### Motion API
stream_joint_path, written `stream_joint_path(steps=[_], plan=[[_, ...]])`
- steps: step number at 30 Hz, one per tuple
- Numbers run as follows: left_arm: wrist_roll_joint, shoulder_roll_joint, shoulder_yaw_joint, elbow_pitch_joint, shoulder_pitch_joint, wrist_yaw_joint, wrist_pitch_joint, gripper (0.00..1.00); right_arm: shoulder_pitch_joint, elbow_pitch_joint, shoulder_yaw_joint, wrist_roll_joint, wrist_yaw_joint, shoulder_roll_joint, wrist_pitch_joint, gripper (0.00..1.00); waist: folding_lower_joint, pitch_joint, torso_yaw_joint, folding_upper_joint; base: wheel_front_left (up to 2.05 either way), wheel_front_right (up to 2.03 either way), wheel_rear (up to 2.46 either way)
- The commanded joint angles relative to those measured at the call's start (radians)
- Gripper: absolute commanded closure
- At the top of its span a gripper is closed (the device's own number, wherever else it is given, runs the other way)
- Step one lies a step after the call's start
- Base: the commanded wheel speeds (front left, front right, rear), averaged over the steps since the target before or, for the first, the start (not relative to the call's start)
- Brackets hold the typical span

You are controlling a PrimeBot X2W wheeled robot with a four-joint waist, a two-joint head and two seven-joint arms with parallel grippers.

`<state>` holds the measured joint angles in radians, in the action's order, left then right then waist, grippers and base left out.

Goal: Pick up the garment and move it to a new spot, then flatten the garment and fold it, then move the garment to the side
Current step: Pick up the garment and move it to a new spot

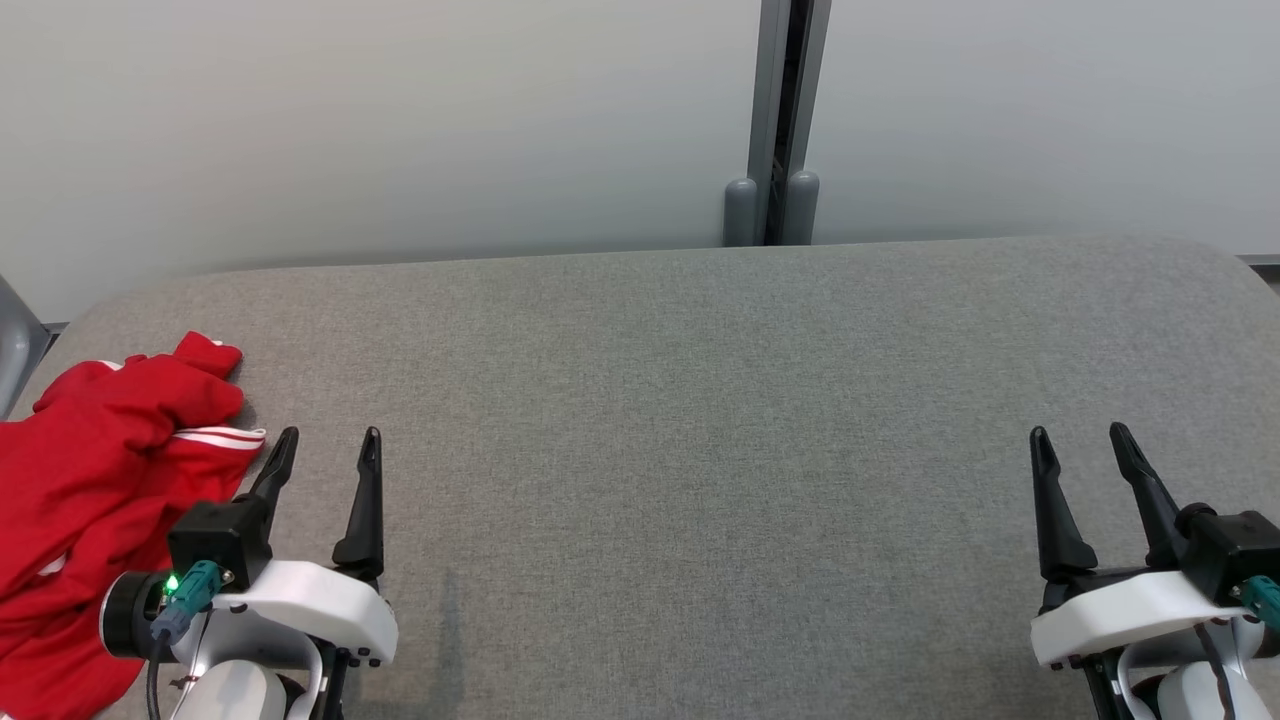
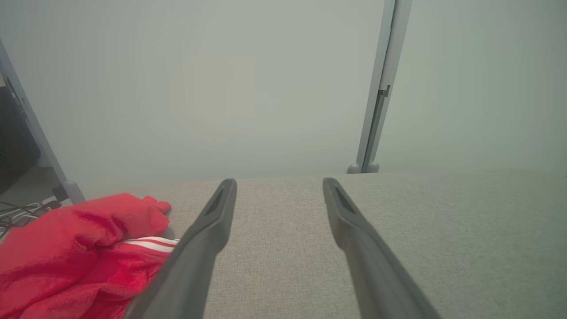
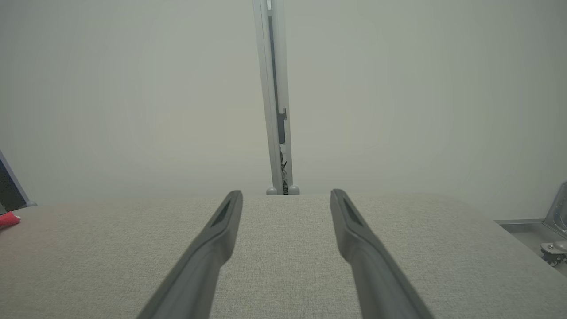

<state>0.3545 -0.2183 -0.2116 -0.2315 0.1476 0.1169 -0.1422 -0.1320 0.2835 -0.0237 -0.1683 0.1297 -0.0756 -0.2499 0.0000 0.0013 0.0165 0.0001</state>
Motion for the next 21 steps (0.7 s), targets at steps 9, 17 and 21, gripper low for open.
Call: stream_joint_path(steps=[9, 17, 21], plan=[[0.017, -0.005, 0.0, -0.007, 0.022, 0.005, -0.004, 0.0, -0.005, 0.004, -0.01, 0.0, 0.002, -0.009, 0.001, 0.0, 0.0, 0.008, 0.03, -0.0001, 0.0, 0.0, 0.0], [0.039, -0.001, 0.018, 0.006, 0.024, 0.02, -0.016, 0.0, -0.02, -0.014, 0.012, 0.009, 0.002, -0.015, 0.011, 0.0, 0.0, 0.022, 0.143, -0.0001, 0.0, 0.0, 0.0], [0.047, -0.005, 0.028, 0.01, 0.017, 0.024, -0.021, 0.0, -0.02, -0.022, 0.017, 0.012, 0.002, -0.014, 0.019, 0.0, 0.0, 0.025, 0.212, -0.0001, 0.0, 0.0, 0.0]])
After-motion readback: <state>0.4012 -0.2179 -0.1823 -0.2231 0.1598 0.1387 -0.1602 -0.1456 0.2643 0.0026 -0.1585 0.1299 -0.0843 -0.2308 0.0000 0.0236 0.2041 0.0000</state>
